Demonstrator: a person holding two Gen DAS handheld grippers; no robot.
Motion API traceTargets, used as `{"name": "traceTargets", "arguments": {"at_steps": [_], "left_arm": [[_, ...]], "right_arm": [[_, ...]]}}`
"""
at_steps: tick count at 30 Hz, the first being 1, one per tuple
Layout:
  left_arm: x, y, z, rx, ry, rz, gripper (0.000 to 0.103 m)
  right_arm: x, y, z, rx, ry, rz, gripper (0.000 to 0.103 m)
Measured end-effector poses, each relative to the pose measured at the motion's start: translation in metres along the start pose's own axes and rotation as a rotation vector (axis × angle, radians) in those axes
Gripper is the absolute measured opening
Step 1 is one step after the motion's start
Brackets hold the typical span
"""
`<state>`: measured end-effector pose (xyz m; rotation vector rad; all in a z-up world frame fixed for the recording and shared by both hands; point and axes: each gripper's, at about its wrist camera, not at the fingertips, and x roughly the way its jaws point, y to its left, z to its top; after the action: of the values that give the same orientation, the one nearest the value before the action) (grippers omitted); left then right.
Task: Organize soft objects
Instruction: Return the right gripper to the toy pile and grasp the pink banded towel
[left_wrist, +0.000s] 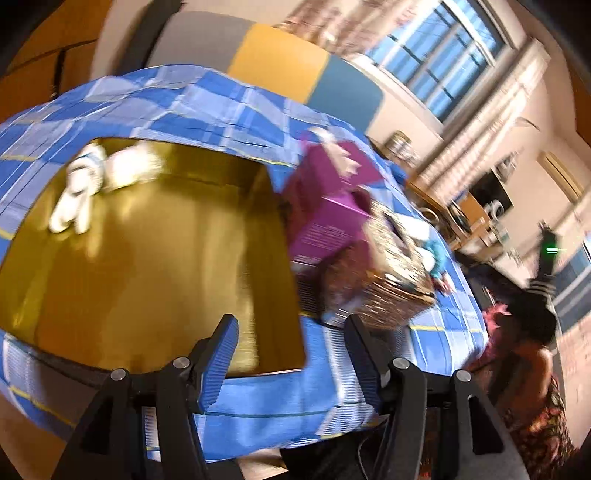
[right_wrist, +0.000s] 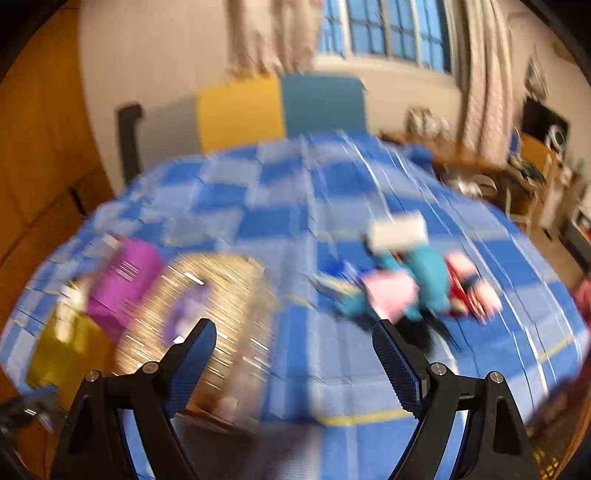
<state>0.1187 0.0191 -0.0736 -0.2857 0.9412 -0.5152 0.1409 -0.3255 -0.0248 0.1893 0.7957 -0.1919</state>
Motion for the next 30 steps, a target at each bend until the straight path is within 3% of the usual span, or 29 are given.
{"name": "traceTargets", "arguments": {"at_steps": [6,10,14,19,25,30], "left_arm": [[0.012,-0.041,-0.006,0.110,0.044,-0.065,0.061],[0.019,-0.065,-0.010,0.171,0.065,-0.086,0.061],[0.025,-0.089,-0.011,0.234,0.077,-0.104,0.061],[0.038,-0.116,-0.008,0.274,0.105,-0.114,0.061],[0.051,-0.145,-0.004,0.311,0.141,-0.133,0.061],[0.065,-0.175,0.007,0.352,0.153,-0.159,0.061]], "right_arm": [[0.036,-0.083,-0.018,0.121,0.136,-0.089,0.087],[0.043,-0.155,-0.001,0.235,0.111,-0.163,0.087],[0.049,-0.207,0.026,0.261,0.042,-0.230,0.087],[0.083,-0.242,0.044,0.266,0.060,-0.262,0.087],[0.130,-0.256,0.052,0.241,0.133,-0.195,0.083],[0.167,-0.262,0.048,0.261,0.239,-0.164,0.066]]}}
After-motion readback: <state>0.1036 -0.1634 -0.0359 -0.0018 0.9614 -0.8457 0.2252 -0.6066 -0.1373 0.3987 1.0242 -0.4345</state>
